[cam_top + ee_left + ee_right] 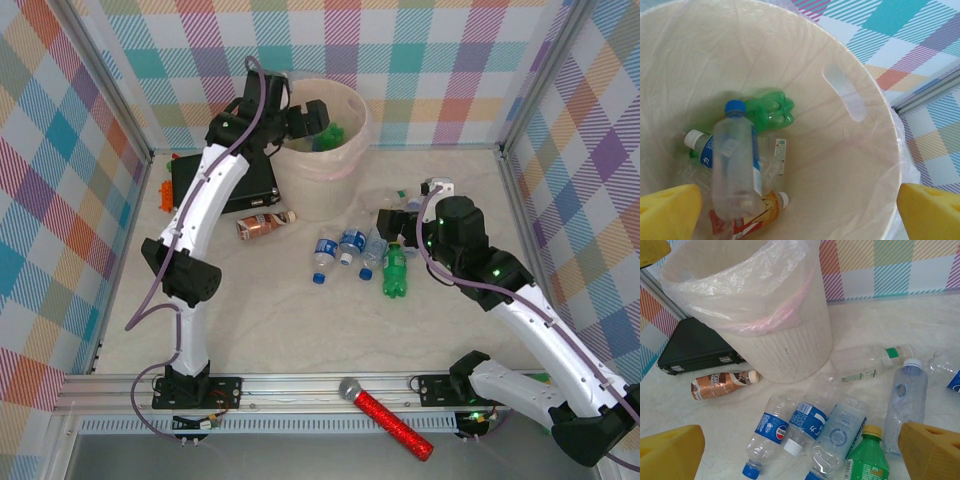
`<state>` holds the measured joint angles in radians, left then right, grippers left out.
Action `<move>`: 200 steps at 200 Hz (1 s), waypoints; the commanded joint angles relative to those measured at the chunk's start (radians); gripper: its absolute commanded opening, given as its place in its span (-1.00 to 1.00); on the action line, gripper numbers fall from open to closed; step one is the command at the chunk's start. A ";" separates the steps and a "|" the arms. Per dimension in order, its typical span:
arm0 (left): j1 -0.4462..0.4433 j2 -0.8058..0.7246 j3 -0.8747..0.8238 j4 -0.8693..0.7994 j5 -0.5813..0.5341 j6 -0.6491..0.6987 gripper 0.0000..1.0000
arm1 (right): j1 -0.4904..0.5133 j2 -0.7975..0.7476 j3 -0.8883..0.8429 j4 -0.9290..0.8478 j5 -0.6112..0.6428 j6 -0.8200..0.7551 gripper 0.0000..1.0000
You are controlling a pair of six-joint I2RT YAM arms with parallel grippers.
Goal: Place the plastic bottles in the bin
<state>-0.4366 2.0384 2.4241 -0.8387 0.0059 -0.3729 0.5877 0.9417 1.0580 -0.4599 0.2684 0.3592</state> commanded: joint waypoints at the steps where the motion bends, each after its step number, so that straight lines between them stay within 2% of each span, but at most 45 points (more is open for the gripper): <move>1: 0.009 -0.137 -0.081 0.009 -0.021 0.024 0.99 | -0.002 0.004 0.000 0.027 -0.021 0.016 0.98; 59: 0.035 -0.390 -0.493 0.077 -0.075 0.046 0.99 | -0.002 0.042 0.031 0.040 -0.089 0.007 0.98; 112: 0.140 -0.563 -0.851 0.141 -0.063 0.051 0.99 | -0.002 0.065 0.053 0.042 -0.122 0.006 0.98; 150: 0.208 -0.570 -1.002 0.205 -0.005 0.038 0.99 | -0.002 0.065 0.053 0.038 -0.136 0.021 0.98; 200: 0.252 -0.453 -1.065 0.279 0.049 0.048 0.99 | -0.002 0.057 0.066 0.015 -0.143 0.026 0.98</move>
<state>-0.2047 1.5314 1.3865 -0.6369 0.0101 -0.3431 0.5877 1.0065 1.0832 -0.4458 0.1436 0.3702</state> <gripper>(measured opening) 0.995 0.990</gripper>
